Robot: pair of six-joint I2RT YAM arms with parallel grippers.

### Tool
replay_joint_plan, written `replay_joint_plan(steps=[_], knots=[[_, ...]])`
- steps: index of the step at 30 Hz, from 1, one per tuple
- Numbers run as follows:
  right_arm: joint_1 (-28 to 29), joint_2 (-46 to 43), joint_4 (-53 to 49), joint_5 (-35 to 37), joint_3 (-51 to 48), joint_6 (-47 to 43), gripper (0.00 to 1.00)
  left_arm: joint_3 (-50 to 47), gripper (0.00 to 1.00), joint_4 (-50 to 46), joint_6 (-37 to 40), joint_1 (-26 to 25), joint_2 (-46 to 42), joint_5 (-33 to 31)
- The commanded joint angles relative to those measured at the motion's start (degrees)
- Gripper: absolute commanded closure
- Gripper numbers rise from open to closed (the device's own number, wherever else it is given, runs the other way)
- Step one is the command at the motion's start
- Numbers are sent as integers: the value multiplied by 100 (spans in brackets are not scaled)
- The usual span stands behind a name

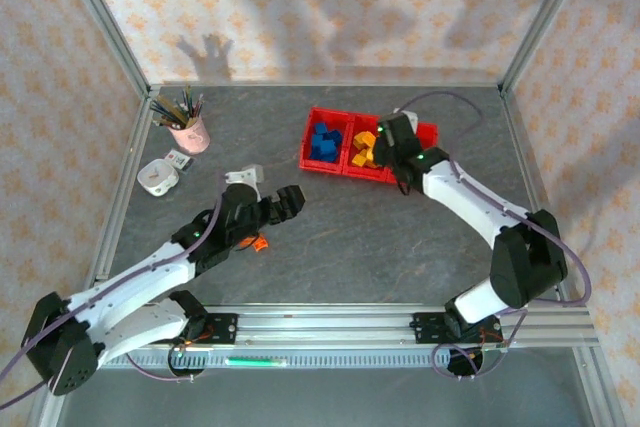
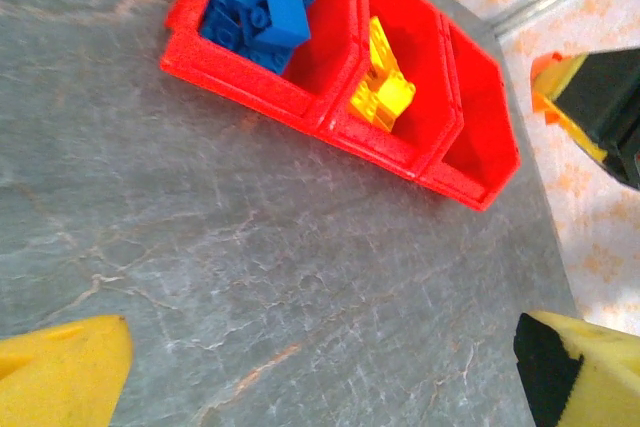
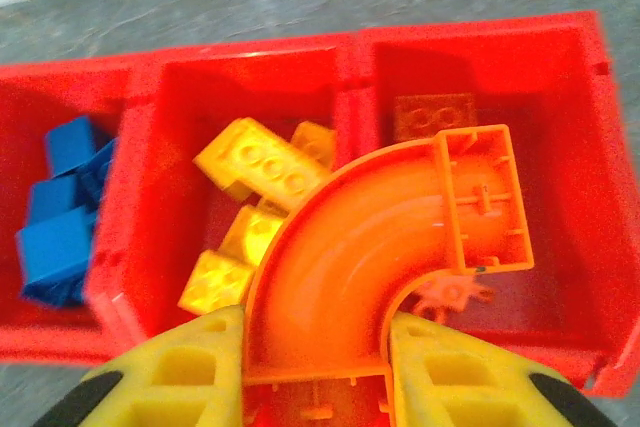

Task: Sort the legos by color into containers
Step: Place the lego in the container.

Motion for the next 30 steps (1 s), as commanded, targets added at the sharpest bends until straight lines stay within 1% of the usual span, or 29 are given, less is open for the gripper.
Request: replay_joint_plan(steps=[1,5,9,12,14,16,20,24,30], knots=[[-329,384,193,-84,182,-122,70,290,1,734,170,-78,333,335],[-709,992,249,-319,471,-136,70,440,1,932,210,-105,718,506],[-868,1343,276,-346,655,-168,69,481,1,1031,206,-114,865,516],[-937,1460,243,-271,735,-211,62,494,1,1078,206,-118,910,503],[-959,1437,204,-210,746,-241,55,513,1,1069,221,-119,924,509],[-954,1339,179,-187,737,-258,51,531,1,1056,232,-121,938,499],[-949,1060,139,-373,695,-303,44,541,1,1037,249,-114,877,449],[-730,737,92,-572,588,-332,41,522,1,863,278,-118,718,261],[62,331,26,-505,349,-377,36,393,1,379,285,-113,171,-199]])
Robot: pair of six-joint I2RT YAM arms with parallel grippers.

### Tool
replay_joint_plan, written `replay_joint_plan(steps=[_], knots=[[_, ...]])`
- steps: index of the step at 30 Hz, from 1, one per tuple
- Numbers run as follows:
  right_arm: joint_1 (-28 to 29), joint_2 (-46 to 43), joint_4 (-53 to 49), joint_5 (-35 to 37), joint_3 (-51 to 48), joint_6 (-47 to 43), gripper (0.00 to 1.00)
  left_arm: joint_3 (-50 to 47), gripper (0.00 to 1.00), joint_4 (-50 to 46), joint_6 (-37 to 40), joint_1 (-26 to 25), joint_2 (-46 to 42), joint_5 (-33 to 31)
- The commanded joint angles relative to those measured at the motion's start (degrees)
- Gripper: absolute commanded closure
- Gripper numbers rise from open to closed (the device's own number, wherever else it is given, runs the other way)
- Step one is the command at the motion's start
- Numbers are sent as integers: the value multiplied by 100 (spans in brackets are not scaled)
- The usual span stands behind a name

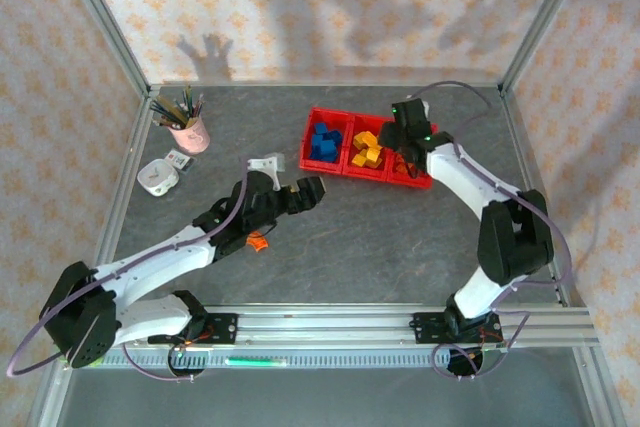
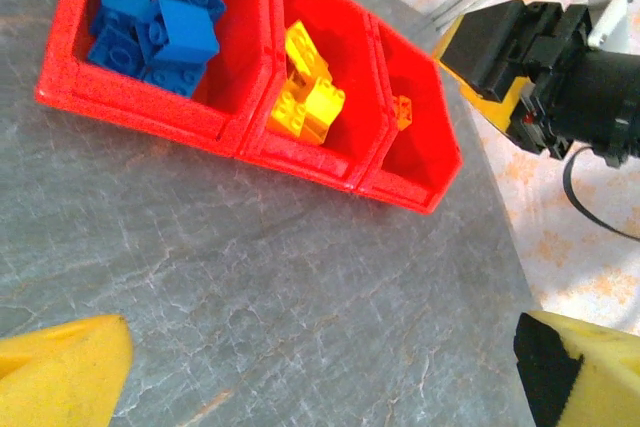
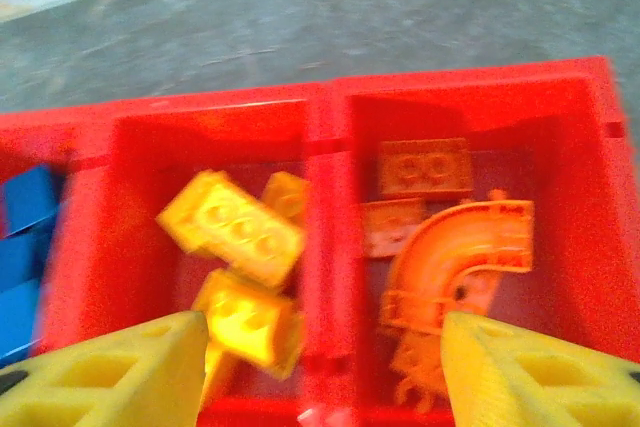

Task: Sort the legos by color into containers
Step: Place the lego in the container, then pick up the lego from the bottom-left of the table.

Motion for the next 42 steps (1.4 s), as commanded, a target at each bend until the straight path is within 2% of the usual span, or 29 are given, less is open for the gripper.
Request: replay_joint_plan(steps=[1,11,20,27,31,36,42], knots=[[478,-270,-179,27,-175,-50,35,8,1,-395,78,-28,-430,-468],[1942,-289,-71,-27,-334,95,30,-352,1,-1680,-184,-20,-1780,-1298],[3192,283,304,-225,-266,93,25,-451,1,-3317,-600,-19,-3100,-1985],[3989,832,492,-373,-157,69,23,-331,1,-4301,-1031,-19,-3747,-2340],[4346,1131,685,-540,-111,-173,20,-258,1,-4668,-1197,-20,-4027,-2493],[4631,1659,732,-389,220,-318,20,-143,1,-5058,-1355,-20,-4227,-2694],[4711,2193,746,-173,569,-193,20,-95,1,-5233,-1438,-20,-4365,-2818]])
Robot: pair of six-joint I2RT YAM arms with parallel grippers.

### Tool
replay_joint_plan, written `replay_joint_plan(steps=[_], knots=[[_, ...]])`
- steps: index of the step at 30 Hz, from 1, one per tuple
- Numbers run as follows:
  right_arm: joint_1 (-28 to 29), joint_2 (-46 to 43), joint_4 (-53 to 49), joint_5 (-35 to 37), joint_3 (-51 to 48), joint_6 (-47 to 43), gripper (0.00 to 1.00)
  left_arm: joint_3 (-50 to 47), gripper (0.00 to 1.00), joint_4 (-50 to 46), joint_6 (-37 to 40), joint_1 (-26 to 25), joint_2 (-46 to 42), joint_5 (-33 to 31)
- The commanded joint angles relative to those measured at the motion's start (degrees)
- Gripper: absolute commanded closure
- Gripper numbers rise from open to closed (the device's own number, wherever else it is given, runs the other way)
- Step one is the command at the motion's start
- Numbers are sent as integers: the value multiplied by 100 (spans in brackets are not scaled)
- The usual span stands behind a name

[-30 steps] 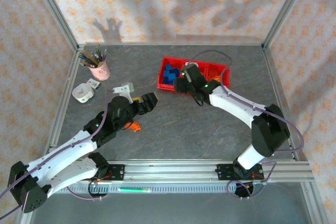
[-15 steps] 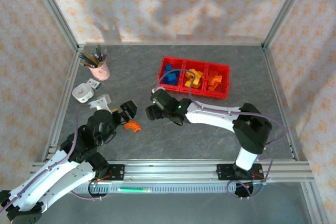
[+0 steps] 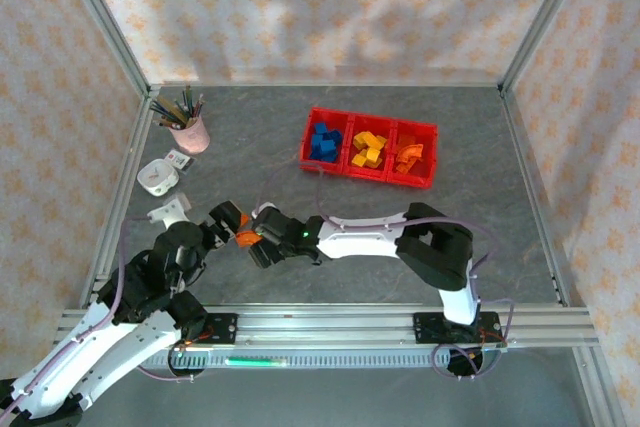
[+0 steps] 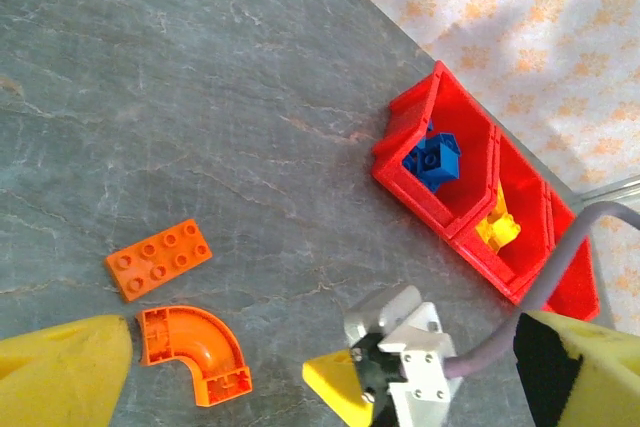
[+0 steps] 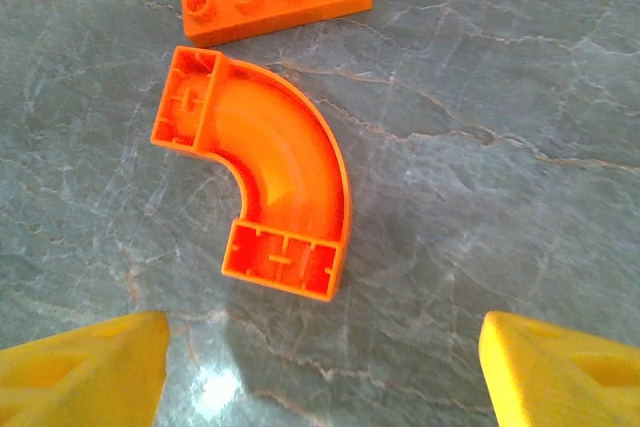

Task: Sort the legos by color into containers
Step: Pick up the lego from the bottom-left of the table.

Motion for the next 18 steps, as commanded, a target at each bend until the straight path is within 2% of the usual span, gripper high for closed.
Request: replay_joint_plan(steps=[1,10,18], knots=[[28,236,96,353,272,1,20,182,1,-333,-106,-20,-103,-277],[188,816,-30,696,697,-32,28,200,1,-335,-106,-20,-95,-351],[231,1023,-152,902,812,-93,47,123,1,-212,-85,-20,-69,-299]])
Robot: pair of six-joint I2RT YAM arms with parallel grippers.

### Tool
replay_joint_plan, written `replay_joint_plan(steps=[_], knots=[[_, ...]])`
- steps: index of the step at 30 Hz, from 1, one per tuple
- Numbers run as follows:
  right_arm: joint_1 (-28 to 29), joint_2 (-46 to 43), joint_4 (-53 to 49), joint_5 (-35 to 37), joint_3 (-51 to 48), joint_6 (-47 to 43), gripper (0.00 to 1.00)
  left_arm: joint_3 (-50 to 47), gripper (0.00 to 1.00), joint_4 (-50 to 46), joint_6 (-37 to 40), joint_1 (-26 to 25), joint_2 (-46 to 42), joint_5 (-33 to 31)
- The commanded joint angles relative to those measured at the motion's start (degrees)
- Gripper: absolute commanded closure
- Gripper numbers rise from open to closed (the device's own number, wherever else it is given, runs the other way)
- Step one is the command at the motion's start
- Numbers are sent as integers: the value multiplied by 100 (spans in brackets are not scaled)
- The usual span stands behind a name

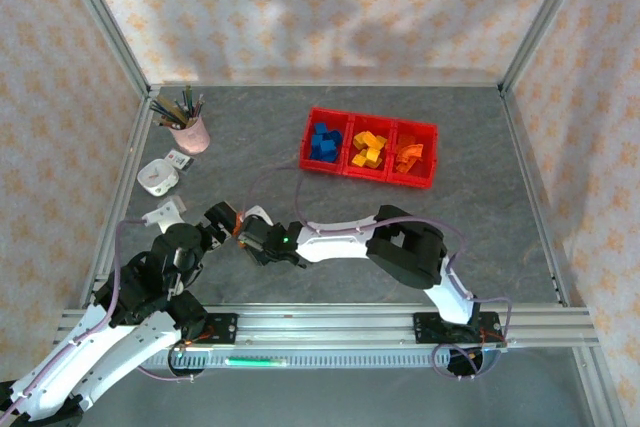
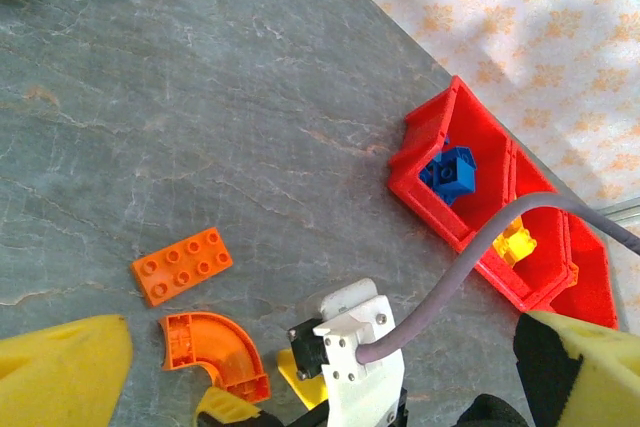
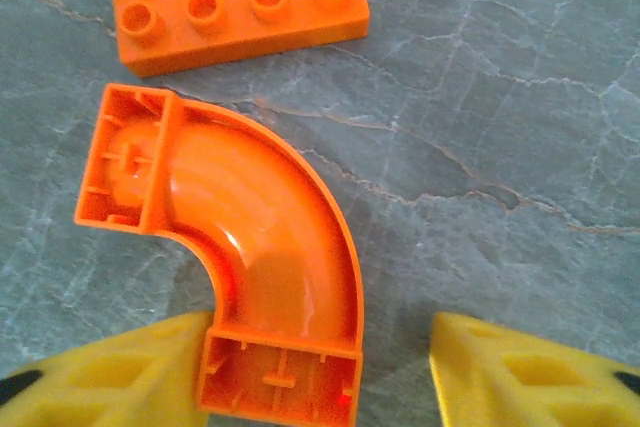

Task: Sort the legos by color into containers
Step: Pick up the lego from the bottom-left of the table.

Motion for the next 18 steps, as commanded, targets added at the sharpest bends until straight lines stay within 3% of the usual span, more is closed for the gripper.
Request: replay_joint_plan(steps=[1,11,18], knots=[[34,187,18,66,97,-32,49,101,1,-38,-36,-20,-18,-102],[32,-51,117,137,-36,-96,69,88,1,102,17,-20,87,0],[35,-660,128,228,-537,201,73,156,1,229,126,-15,181,102]])
